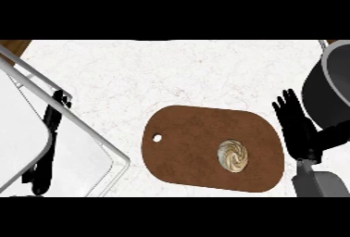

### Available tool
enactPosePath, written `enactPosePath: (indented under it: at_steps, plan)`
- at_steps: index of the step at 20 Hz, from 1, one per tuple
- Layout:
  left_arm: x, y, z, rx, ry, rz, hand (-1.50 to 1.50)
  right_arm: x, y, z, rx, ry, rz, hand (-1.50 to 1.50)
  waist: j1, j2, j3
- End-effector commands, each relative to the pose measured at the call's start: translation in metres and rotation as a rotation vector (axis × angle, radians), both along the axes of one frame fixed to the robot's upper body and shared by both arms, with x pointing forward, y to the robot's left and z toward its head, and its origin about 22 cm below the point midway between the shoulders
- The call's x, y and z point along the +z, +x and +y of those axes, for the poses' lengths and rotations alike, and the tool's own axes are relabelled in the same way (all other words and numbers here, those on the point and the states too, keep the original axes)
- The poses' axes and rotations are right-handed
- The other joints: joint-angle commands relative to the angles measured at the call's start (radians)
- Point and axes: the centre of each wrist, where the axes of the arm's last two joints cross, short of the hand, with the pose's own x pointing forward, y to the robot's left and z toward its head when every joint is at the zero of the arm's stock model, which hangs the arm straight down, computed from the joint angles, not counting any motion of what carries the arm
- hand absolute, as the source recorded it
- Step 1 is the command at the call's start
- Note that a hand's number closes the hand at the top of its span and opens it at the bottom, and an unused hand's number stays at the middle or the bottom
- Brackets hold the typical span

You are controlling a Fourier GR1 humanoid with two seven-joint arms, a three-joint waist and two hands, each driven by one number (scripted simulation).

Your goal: Pick the cupcake from the cutting board and place it in the pot

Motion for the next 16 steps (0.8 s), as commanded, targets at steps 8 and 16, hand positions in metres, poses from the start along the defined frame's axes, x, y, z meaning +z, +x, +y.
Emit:
enactPosePath:
  at_steps: [8, 16]
  plan:
    - [-0.011, -0.025, -0.002, -0.761, 0.321, 0.061, 0.0, 0.109, 0.043, -0.013, 0.399, -0.541, -0.424, 1.5, 0.202, 0.002, -0.032]
    - [0.008, -0.001, -0.042, -0.346, 0.162, 0.008, 0.0, 0.123, 0.045, 0.003, 0.577, -0.473, -0.686, -1.5, 0.142, 0.038, -0.016]
